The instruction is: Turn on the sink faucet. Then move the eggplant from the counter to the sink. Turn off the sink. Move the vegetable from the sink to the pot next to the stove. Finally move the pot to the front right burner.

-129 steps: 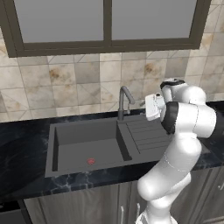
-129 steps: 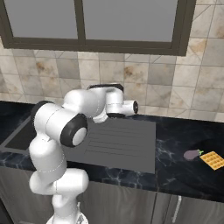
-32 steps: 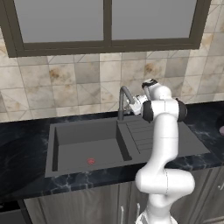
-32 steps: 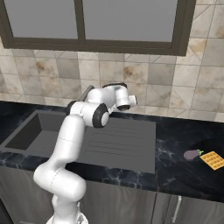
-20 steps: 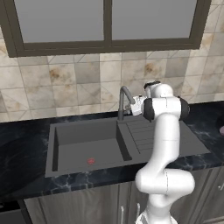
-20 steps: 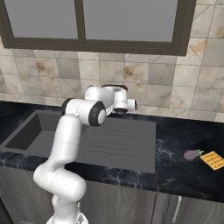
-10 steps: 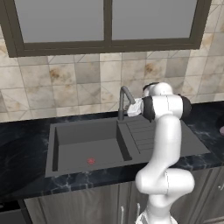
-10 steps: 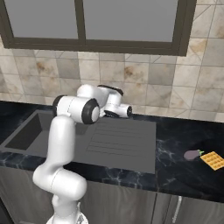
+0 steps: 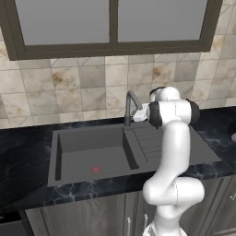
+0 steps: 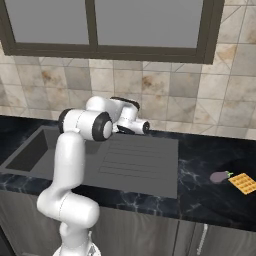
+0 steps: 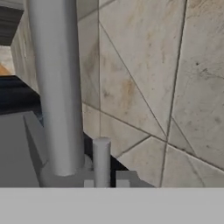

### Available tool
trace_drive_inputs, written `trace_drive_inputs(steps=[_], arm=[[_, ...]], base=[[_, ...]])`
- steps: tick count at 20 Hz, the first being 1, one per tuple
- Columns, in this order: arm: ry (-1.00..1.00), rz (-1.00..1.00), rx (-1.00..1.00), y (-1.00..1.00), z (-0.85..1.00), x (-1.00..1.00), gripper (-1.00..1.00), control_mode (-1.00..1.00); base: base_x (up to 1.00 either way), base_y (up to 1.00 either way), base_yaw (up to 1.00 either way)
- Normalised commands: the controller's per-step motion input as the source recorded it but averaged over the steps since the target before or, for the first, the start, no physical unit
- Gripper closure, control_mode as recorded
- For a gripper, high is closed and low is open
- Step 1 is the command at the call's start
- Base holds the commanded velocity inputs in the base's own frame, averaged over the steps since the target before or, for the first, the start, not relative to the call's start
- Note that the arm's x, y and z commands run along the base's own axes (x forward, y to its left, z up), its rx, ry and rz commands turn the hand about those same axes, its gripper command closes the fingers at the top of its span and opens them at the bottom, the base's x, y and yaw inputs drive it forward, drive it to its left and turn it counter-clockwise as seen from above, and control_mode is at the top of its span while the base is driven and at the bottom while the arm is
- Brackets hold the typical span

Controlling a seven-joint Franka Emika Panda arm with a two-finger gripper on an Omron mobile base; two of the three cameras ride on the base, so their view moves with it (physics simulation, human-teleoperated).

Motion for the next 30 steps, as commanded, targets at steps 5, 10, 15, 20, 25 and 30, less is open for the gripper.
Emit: trace_drive_inputs(steps=[5,10,15,20,25,30], arm=[[0.00,-0.10,0.04,-0.47,-0.26,0.17,1.00,-1.00],[0.00,-0.17,0.05,-0.52,-0.37,0.07,1.00,-1.00],[-0.01,-0.15,0.04,-0.60,-0.43,0.04,1.00,-1.00],[-0.02,-0.09,0.03,-0.70,-0.52,0.00,1.00,-1.00],[0.00,0.00,0.01,-0.70,-0.55,0.00,1.00,-1.00],[0.00,0.00,0.01,-0.73,-0.53,0.00,1.00,-1.00]], base=[[0.00,0.00,0.00],[0.00,0.00,0.00],[0.00,0.00,0.00],[0.00,0.00,0.00],[0.00,0.00,0.00],[0.00,0.00,0.00]])
